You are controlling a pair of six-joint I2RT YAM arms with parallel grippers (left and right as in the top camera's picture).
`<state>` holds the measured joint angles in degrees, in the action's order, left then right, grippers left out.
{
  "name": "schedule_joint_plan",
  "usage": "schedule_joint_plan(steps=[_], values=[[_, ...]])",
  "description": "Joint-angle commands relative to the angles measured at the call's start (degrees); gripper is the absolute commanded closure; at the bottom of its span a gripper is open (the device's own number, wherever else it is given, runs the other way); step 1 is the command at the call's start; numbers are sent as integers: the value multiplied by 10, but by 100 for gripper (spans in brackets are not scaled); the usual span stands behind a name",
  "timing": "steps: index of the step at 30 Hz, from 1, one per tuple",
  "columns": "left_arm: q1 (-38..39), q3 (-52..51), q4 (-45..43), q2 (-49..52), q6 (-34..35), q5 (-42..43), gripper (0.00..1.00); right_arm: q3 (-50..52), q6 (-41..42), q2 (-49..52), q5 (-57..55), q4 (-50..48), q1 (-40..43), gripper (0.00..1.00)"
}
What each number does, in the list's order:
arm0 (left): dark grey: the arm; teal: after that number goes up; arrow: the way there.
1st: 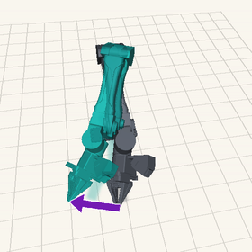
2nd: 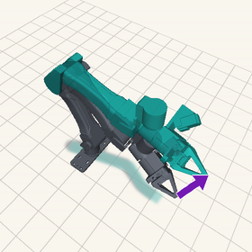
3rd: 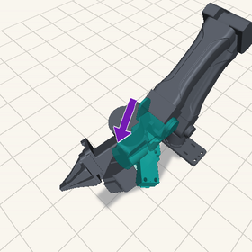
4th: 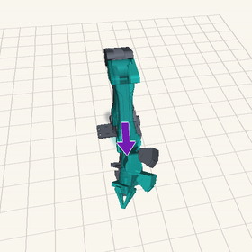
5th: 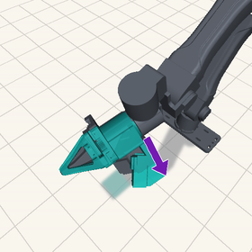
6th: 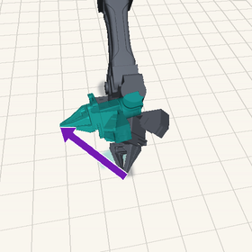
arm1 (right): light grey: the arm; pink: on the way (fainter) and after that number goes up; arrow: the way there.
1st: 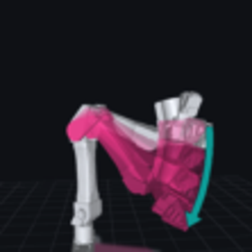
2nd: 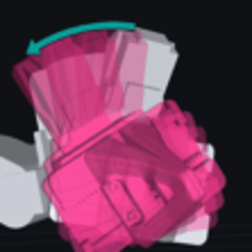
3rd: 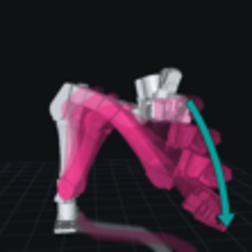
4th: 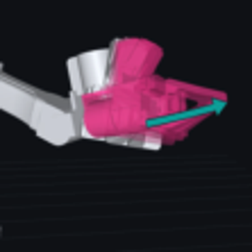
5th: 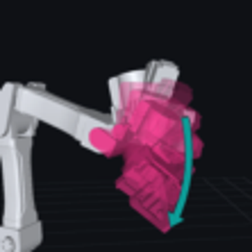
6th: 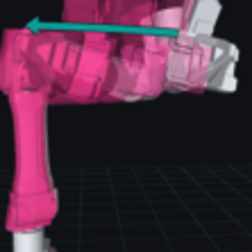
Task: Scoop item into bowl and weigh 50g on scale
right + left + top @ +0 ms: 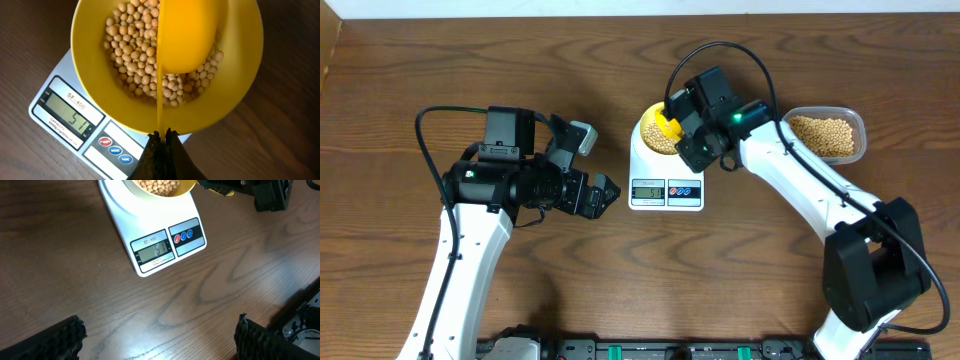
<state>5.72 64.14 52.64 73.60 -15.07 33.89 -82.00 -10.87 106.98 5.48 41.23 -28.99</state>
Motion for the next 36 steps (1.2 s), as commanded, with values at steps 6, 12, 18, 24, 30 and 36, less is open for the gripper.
schedule_joint_plan(steps=[6, 12, 18, 24, 30, 36], values=[[-3, -3, 2, 2, -3, -5, 2, -9, -5, 3, -24, -2, -7, 99], [-3, -3, 2, 2, -3, -5, 2, -9, -6, 3, -49, -10, -7, 99], [-3, -3, 2, 2, -3, -5, 2, -9, -8, 3, -33, -9, -7, 99], [-3, -3, 2, 2, -3, -5, 2, -9, -10, 7, -19, -6, -10, 99], [-3, -3, 2, 2, -3, -5, 2, -8, -16, 11, -19, 0, -16, 99], [-3, -3, 2, 2, -3, -5, 2, -9, -16, 11, -19, 4, -19, 99]])
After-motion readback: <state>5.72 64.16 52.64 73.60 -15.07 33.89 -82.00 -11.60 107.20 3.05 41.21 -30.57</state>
